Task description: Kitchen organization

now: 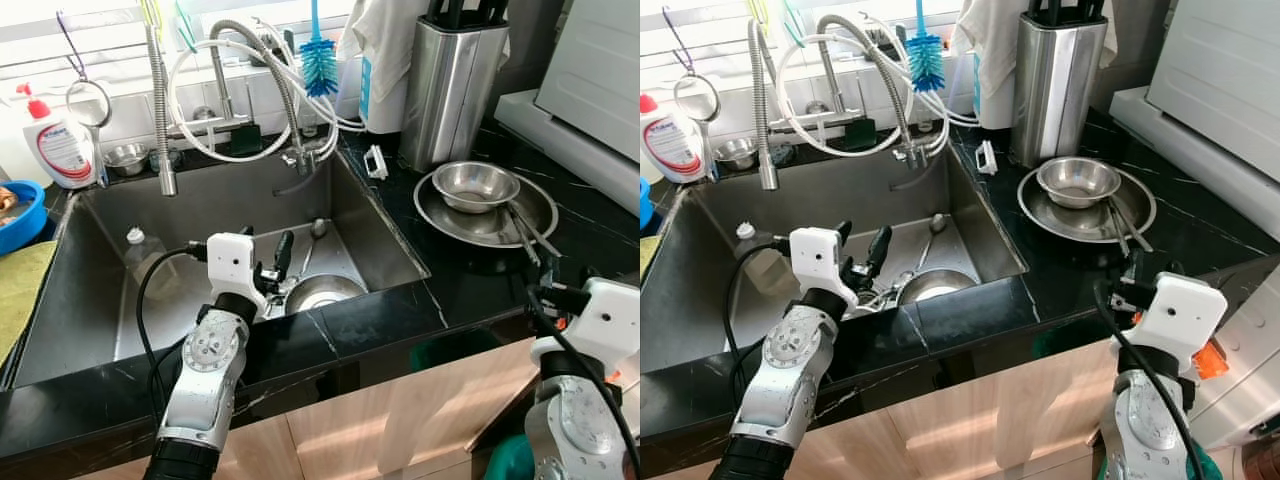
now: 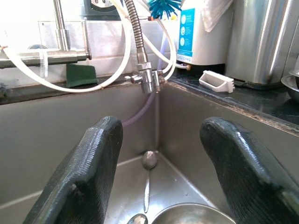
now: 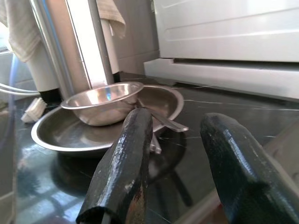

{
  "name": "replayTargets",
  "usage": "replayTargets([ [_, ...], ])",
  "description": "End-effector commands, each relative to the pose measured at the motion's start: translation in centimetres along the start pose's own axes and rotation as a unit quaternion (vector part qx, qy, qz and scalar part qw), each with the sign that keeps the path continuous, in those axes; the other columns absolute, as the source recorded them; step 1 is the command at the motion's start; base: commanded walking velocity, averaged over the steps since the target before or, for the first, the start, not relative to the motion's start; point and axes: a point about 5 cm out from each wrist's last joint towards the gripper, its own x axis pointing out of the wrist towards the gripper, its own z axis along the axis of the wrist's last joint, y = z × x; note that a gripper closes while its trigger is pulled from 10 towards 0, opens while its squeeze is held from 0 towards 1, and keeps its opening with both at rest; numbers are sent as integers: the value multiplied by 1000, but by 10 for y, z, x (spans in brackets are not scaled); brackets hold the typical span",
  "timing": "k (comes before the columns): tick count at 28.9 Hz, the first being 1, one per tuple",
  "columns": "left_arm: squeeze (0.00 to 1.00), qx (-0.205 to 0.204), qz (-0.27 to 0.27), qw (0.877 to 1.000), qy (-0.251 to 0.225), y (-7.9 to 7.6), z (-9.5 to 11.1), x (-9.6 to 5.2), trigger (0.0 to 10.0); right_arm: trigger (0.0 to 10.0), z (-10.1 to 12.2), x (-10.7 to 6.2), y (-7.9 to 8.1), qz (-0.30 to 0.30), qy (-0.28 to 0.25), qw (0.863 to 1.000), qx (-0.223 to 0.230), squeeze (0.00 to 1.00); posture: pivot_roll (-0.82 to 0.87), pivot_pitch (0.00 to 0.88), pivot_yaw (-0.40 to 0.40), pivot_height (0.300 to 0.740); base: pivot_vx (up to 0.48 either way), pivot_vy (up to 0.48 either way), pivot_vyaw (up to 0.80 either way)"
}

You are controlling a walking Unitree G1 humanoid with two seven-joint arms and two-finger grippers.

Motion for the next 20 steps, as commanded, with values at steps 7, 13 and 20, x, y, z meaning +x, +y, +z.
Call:
replayTargets([
  [7,0,2,-2,1000,0,2,0,0,10000,10000,-6,5,6,9,34,997,73,0,-141,0,77,740,0,0,0],
  [13,0,3,-1,1000,1,3,0,0,10000,10000,-6,5,6,6,36,996,83,0,-140,0,78,740,0,0,0],
  [20,0,4,-1,1000,2,3,0,0,10000,10000,-7,5,6,4,42,995,88,0,-139,0,80,740,0,0,0],
])
